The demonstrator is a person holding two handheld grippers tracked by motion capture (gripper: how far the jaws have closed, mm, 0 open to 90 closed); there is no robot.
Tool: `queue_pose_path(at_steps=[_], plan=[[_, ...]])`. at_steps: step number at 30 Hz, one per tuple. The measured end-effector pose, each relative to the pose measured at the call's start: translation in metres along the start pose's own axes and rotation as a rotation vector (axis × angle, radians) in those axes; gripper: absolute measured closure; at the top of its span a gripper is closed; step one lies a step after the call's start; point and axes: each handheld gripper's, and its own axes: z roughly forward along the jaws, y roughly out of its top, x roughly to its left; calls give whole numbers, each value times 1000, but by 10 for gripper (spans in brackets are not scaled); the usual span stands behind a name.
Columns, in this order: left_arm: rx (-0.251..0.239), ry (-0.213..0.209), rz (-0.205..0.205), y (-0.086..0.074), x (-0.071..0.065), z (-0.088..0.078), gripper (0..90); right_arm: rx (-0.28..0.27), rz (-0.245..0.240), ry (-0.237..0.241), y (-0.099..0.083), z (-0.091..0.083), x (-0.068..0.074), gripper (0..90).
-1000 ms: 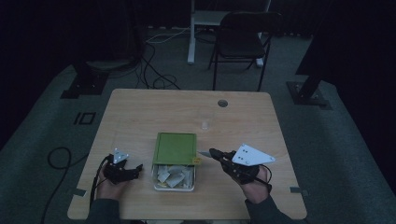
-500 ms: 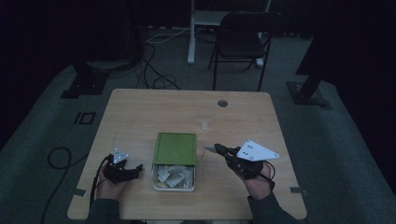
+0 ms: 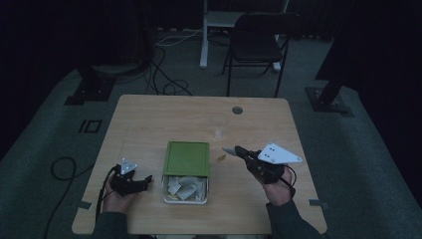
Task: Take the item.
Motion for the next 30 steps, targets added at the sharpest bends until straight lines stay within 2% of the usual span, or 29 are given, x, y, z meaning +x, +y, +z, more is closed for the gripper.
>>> queue_pose_path(at_steps=[16, 25, 30], plan=[[1, -1, -1, 0, 0, 0, 197, 10, 28, -55, -7, 8, -27, 900], [1, -1, -2, 0, 0, 0, 196, 21, 30, -82, -9, 12, -34, 900], [1, -1, -1, 0, 0, 0, 196, 22, 34, -78, -10, 17, -35, 900]])
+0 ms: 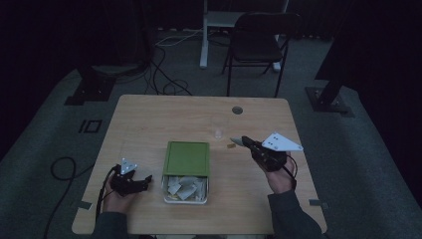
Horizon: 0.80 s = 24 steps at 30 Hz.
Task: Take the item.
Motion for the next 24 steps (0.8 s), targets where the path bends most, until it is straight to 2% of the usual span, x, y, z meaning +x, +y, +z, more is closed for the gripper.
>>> queue_pose_path(at_steps=[8, 24], plan=[[0, 0, 0, 0, 0, 0, 196, 1, -4, 3, 2, 7, -2, 900], [-1, 0, -2, 0, 0, 0, 196, -15, 29, 16, 7, 22, -5, 900]])
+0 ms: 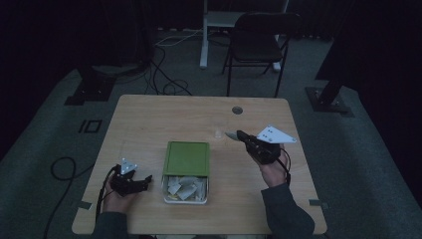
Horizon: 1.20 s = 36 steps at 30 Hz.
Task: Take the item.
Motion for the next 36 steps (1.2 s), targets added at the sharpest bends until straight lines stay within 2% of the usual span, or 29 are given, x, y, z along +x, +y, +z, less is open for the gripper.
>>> queue_pose_path(at_steps=[8, 18, 36], plan=[[0, 0, 0, 0, 0, 0, 196, 4, -4, -3, 2, 8, -3, 900], [0, 1, 2, 0, 0, 0, 196, 12, 21, -13, -1, 19, -8, 900], [-1, 1, 2, 0, 0, 0, 196, 23, 12, -38, 5, 37, -13, 900]])
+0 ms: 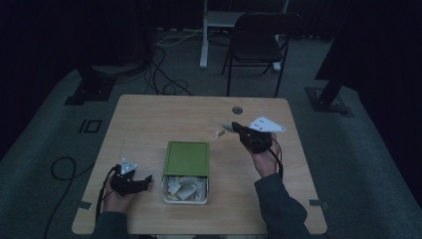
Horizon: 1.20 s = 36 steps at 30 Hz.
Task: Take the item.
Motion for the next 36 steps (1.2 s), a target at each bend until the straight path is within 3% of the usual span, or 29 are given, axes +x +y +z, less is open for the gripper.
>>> queue_pose_path(at_steps=[14, 22, 36], plan=[[1, -1, 0, 0, 0, 0, 195, -4, 9, -14, 12, 8, -6, 900], [2, -1, 0, 0, 0, 0, 196, 5, 57, -34, 15, 19, -14, 900], [2, -1, 1, 0, 0, 0, 195, 45, 33, -68, 19, 39, -20, 900]])
